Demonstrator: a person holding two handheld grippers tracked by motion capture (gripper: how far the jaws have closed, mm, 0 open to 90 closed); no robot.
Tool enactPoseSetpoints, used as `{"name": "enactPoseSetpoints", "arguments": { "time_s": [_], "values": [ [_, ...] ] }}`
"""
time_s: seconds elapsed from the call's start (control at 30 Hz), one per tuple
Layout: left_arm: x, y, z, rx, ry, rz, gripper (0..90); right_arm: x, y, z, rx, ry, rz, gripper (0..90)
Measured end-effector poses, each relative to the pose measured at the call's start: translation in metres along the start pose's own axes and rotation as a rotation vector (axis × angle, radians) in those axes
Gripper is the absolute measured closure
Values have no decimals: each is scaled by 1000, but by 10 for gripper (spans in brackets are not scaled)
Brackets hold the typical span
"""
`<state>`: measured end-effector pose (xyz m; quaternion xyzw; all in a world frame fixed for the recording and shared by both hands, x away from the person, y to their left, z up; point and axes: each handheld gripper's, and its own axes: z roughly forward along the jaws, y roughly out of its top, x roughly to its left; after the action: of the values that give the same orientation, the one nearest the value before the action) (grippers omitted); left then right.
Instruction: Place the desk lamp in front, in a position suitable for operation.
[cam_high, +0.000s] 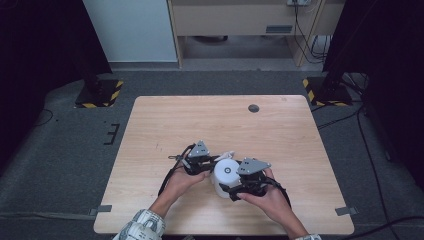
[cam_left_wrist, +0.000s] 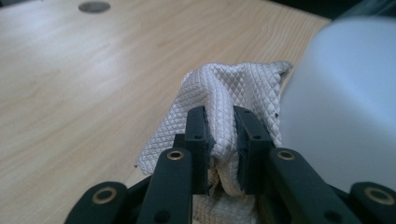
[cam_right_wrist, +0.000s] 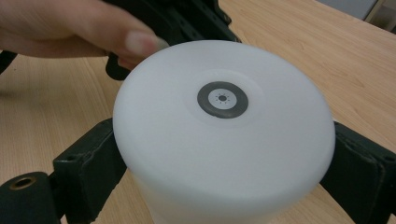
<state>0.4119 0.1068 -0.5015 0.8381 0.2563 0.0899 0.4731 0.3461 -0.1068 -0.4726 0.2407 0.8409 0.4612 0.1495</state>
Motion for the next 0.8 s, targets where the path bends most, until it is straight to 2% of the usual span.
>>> {"name": "enactPoseSetpoints", "arguments": {
  "time_s": [0.07, 0.1, 0.2, 0.27, 0.43, 0.73, 0.8],
  "values": [
    [0, -2, 2, 12, -2, -1, 765, 0, 0, 0, 1, 1, 0, 89],
    [-1, -6, 4, 60, 9, 20, 765, 0, 0, 0, -1, 4, -3, 89],
    [0, -9, 5, 75, 6, 19, 765, 0, 0, 0, -1, 4, -2, 89],
    [0, -9, 3, 68, 1, 12, 765, 0, -1, 0, -3, 4, -2, 89],
    [0, -1, -13, -3, -11, -3, 764, -1, -1, 0, -7, 6, -1, 89],
    [-1, -2, -14, 0, -11, -5, 764, -1, -1, 0, -7, 7, 2, 89],
    [0, -5, -11, 27, -12, -2, 764, -1, -1, 0, -6, 6, 2, 89]
  ]
}}
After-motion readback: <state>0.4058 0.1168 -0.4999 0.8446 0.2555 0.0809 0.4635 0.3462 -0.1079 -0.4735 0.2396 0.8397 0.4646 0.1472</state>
